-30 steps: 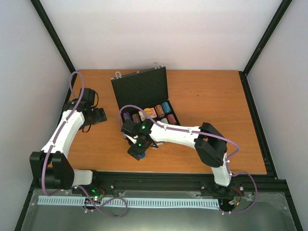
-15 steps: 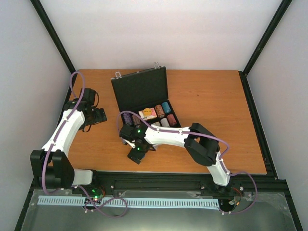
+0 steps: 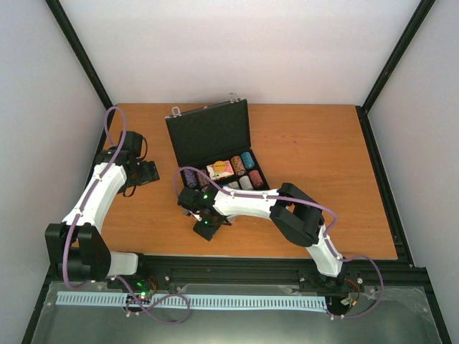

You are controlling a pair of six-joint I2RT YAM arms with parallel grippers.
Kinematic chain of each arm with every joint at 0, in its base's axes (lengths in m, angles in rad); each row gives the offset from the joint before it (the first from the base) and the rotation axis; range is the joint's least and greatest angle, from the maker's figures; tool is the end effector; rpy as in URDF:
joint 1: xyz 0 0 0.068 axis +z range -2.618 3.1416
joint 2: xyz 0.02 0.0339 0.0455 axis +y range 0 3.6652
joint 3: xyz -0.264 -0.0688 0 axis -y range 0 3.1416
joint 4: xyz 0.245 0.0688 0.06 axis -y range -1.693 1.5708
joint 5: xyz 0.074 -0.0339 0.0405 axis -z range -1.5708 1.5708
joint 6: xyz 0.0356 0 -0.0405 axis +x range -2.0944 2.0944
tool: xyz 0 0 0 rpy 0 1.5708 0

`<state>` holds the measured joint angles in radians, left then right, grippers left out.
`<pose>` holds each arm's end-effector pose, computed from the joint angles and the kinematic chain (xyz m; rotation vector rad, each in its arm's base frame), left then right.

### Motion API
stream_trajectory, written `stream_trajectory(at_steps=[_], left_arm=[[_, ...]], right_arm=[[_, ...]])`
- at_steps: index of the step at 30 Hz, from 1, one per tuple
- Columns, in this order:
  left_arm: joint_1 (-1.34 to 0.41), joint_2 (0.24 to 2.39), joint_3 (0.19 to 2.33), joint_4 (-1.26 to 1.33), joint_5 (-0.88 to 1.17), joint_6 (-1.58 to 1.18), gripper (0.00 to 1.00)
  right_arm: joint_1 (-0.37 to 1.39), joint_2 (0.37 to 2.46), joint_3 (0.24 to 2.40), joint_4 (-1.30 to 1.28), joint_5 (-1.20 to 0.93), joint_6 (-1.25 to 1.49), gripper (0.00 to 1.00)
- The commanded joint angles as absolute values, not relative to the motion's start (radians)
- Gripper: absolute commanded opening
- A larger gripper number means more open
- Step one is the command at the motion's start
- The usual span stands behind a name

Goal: Pack up texas hold em set

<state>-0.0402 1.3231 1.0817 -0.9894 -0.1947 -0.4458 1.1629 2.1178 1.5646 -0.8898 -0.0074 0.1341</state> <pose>0.2439 -0.0029 0.2664 -0.6017 2.6962 0.1477 0.1629 0.3776 0.1526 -1.4971 2.6476 0.1265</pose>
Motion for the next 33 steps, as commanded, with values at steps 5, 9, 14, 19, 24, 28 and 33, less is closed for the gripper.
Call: stream_trajectory(at_steps=[5, 9, 14, 19, 24, 28, 33], left_arm=[[-0.036, 1.316, 1.101, -0.992, -0.200, -0.434, 1.00], [-0.035, 1.315, 1.101, -0.993, -0.200, -0.435, 1.00], [-0.036, 1.312, 1.101, -0.993, -0.199, -0.442, 1.00], [-0.035, 1.307, 1.100, -0.993, -0.198, -0.448, 1.00], [-0.036, 1.302, 1.096, -0.994, -0.198, -0.451, 1.00], [-0.035, 1.298, 1.094, -0.996, -0.201, -0.451, 1.00], [-0.036, 1.298, 1.090, -0.996, -0.202, -0.452, 1.00]], right_arm=[[1.170, 2.123, 1.570, -0.926, -0.012, 0.143, 0.42], [1.170, 2.112, 1.576, -0.935, -0.009, 0.146, 0.32], [1.170, 2.091, 1.586, -0.952, 0.003, 0.143, 0.32], [1.170, 2.074, 1.579, -0.951, 0.021, 0.140, 0.60], [1.170, 2.054, 1.590, -0.941, 0.049, 0.141, 0.80], [1.168, 2.064, 1.605, -0.936, 0.064, 0.131, 0.83], [1.164, 2.095, 1.605, -0.908, 0.062, 0.118, 0.84]])
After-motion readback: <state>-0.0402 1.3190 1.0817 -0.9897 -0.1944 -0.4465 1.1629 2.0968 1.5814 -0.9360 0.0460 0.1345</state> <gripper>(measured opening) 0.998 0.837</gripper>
